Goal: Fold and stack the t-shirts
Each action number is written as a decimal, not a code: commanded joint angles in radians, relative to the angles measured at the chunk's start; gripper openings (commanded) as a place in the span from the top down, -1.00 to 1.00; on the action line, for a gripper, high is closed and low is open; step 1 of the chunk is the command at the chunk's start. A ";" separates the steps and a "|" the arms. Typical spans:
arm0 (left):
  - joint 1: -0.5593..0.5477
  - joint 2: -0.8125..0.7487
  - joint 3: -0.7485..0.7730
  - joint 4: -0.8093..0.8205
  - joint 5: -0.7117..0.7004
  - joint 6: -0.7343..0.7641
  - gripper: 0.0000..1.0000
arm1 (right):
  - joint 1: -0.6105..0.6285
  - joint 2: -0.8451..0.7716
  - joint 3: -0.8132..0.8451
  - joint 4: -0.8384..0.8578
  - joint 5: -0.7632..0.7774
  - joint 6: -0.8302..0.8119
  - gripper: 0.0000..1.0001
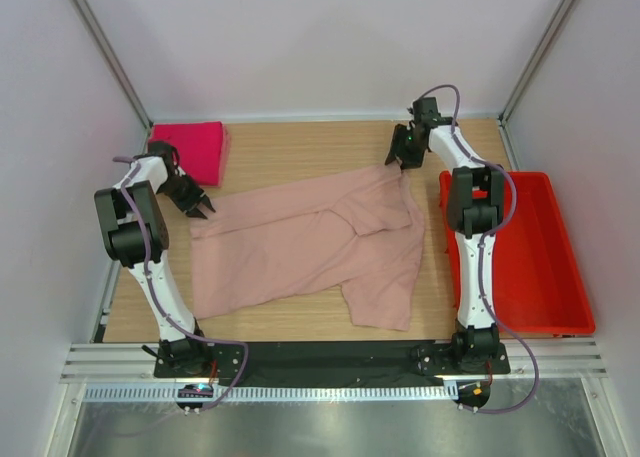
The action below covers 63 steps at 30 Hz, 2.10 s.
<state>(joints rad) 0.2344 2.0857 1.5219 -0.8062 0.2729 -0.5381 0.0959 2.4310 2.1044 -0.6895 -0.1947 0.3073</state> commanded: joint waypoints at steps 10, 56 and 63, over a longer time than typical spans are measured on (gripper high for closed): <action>0.014 0.062 0.017 0.027 -0.037 -0.002 0.31 | -0.007 0.036 0.048 0.079 0.058 0.072 0.98; -0.073 -0.912 -0.797 -0.068 -0.139 -0.332 0.13 | 0.386 -0.944 -0.903 -0.082 0.207 0.159 -0.19; -0.040 -0.995 -0.893 -0.123 -0.221 -0.448 0.12 | 0.396 -1.196 -1.236 -0.077 0.170 0.225 -0.08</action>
<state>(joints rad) 0.1799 1.1038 0.6323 -0.9184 0.1032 -0.9054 0.4919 1.3315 0.9386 -0.7959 -0.0097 0.4889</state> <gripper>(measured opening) 0.437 0.548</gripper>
